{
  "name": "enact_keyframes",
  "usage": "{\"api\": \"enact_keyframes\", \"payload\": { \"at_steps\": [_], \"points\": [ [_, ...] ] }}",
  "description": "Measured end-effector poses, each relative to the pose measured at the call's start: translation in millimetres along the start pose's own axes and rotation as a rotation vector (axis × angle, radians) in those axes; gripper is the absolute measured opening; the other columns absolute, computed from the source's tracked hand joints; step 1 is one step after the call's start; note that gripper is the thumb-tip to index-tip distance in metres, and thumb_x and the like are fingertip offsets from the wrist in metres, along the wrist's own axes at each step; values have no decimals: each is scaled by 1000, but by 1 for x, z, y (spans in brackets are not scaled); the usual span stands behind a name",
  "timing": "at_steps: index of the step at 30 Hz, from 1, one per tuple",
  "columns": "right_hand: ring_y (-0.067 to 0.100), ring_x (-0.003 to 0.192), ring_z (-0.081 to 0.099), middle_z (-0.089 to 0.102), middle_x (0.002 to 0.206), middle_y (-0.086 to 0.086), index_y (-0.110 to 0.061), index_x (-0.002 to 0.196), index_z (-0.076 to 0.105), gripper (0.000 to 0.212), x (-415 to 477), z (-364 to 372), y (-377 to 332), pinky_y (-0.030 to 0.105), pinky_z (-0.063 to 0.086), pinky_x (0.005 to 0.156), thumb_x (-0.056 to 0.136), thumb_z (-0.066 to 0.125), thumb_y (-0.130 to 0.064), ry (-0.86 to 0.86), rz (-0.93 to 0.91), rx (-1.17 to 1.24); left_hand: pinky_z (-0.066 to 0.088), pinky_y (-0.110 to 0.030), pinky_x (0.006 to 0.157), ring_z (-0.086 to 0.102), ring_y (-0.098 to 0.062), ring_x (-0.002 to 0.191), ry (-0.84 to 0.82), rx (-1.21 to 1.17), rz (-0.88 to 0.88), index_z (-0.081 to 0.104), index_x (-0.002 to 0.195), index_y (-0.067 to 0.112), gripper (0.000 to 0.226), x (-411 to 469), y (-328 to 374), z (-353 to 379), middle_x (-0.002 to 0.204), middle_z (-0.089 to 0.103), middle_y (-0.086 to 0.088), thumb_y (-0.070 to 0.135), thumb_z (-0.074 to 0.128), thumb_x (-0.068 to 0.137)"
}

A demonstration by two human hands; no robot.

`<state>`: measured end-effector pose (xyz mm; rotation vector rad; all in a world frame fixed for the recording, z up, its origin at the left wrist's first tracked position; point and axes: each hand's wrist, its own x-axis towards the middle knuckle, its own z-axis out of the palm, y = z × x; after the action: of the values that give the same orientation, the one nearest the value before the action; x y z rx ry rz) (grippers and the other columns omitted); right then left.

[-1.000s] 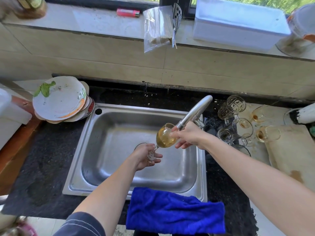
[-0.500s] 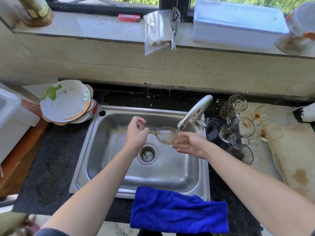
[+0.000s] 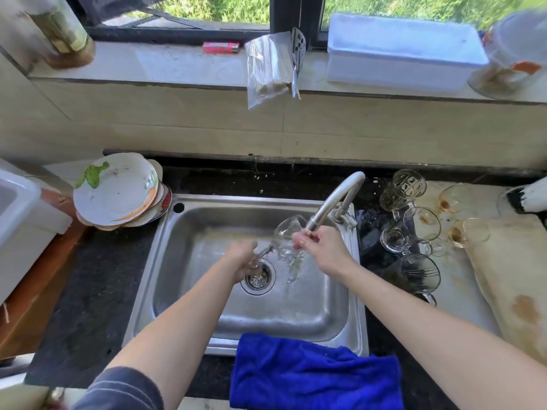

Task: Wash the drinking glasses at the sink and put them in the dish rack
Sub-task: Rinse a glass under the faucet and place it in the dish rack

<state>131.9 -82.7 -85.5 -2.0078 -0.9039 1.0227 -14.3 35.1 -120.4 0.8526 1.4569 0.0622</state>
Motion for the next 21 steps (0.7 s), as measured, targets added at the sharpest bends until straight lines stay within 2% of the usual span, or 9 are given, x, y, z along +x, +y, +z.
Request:
{"api": "enact_keyframes", "payload": {
  "at_steps": [2,4,5,7,8,10,12,17,21],
  "points": [
    [20,85,63,69,84,4,-15,93,74,25,-6,0,1,38,50,83,92,62,-36,-34,-161,-217,51,-36,50,51,-27,61,-113,-70,-187,48,83,4,14,14,-5,9,74,47,-15,7,46,97],
    [23,102,59,70,91,5,-14,92,73,20,-11,-2,1,38,45,93,91,64,-32,-52,-316,-323,55,-47,48,55,-31,74,-201,-107,-276,49,88,-1,11,22,-7,17,86,49,-20,5,46,97],
    [24,106,57,71,93,4,-13,91,73,19,-13,-5,4,37,44,96,90,66,-30,-45,-397,-366,55,-49,49,56,-31,78,-229,-127,-282,51,92,-2,7,26,-7,22,93,50,-21,0,46,96],
    [24,105,55,71,94,1,-11,91,73,14,-17,-15,8,35,45,94,87,69,-24,0,-546,-483,59,-44,55,59,-30,80,-252,-193,-222,56,99,-2,13,32,-3,31,108,54,-22,-7,48,90],
    [26,108,54,71,99,1,-11,97,73,15,-19,-19,7,38,46,93,87,69,-22,5,-571,-559,59,-41,61,59,-29,79,-246,-199,-170,58,94,1,16,33,1,35,107,57,-19,-9,48,88],
    [27,123,44,63,122,2,-13,120,65,31,-17,-18,3,40,45,95,92,61,-25,-48,-473,-713,55,-37,70,59,-27,73,-246,-199,-63,60,84,7,24,31,8,45,97,60,-14,-11,45,82],
    [24,130,34,52,137,1,-17,132,55,39,-11,-13,-4,40,45,94,96,51,-30,-70,-357,-810,54,-34,70,58,-25,69,-248,-202,8,63,82,9,27,30,14,50,92,61,-14,-11,45,80],
    [22,118,51,57,131,-4,-23,129,58,35,-11,-17,1,42,49,90,97,45,-31,-239,-350,-797,51,-32,64,60,-22,66,-80,-231,120,63,78,8,23,46,20,28,84,63,-12,1,49,95],
    [29,117,50,51,137,-5,-20,131,56,37,-3,-2,-4,39,50,79,94,50,-26,-102,-416,-765,51,-32,63,57,-22,65,-110,-214,150,62,80,9,18,41,22,35,77,60,-10,1,52,93]
  ]
}}
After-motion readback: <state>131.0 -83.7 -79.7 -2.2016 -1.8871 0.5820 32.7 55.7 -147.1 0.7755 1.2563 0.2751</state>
